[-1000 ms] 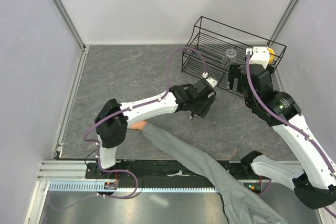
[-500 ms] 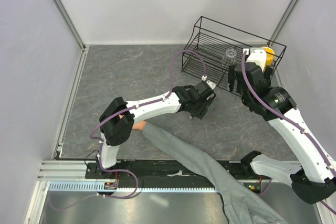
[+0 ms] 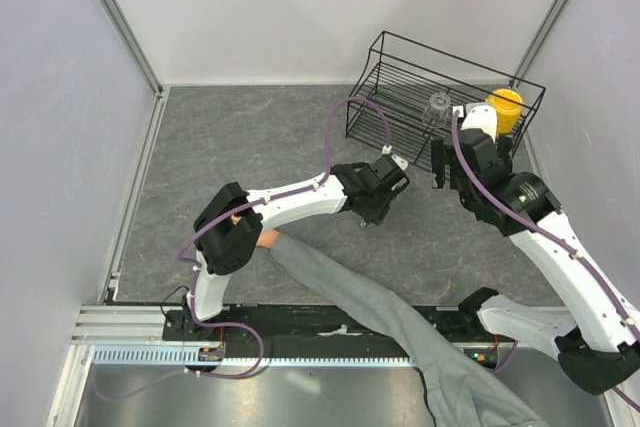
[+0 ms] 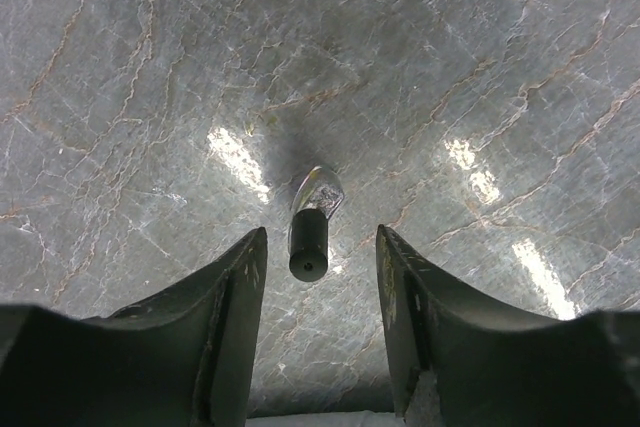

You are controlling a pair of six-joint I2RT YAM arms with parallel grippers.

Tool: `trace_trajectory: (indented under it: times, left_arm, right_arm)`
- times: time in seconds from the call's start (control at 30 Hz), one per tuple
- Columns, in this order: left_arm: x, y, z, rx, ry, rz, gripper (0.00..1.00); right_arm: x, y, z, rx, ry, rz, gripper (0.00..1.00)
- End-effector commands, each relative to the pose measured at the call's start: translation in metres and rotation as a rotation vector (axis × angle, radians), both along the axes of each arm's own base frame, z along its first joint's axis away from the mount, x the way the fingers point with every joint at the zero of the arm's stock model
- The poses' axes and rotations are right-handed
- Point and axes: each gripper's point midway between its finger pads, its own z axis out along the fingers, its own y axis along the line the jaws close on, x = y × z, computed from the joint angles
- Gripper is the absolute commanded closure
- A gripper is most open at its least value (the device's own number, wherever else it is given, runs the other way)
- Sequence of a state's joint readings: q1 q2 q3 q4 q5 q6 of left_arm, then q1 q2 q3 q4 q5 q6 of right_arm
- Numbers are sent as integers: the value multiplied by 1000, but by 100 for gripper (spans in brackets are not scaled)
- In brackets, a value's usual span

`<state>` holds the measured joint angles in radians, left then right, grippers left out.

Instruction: Paint the nails

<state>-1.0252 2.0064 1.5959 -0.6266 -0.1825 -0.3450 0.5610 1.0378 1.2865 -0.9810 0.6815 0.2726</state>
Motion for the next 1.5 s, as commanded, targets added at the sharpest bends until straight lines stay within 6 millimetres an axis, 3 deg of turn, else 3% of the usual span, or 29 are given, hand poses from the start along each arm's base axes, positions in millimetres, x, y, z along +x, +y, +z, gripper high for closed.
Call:
trace_trajectory:
  times: [0.0, 0.57, 1.27, 1.47]
  left_arm:
    - [3, -2, -4, 1, -10, -6, 49]
    - [-4, 7, -15, 26, 16, 1, 55]
    - [2, -4, -11, 11, 4, -22, 62]
    - [4, -4, -9, 14, -9, -27, 75]
  right_arm:
    - [-2, -1, 19, 21, -69, 27, 2]
    - [1, 5, 11, 23, -47, 52, 2]
    - [2, 10, 4, 32, -29, 77, 2]
    - [3, 11, 0, 30, -22, 76, 2]
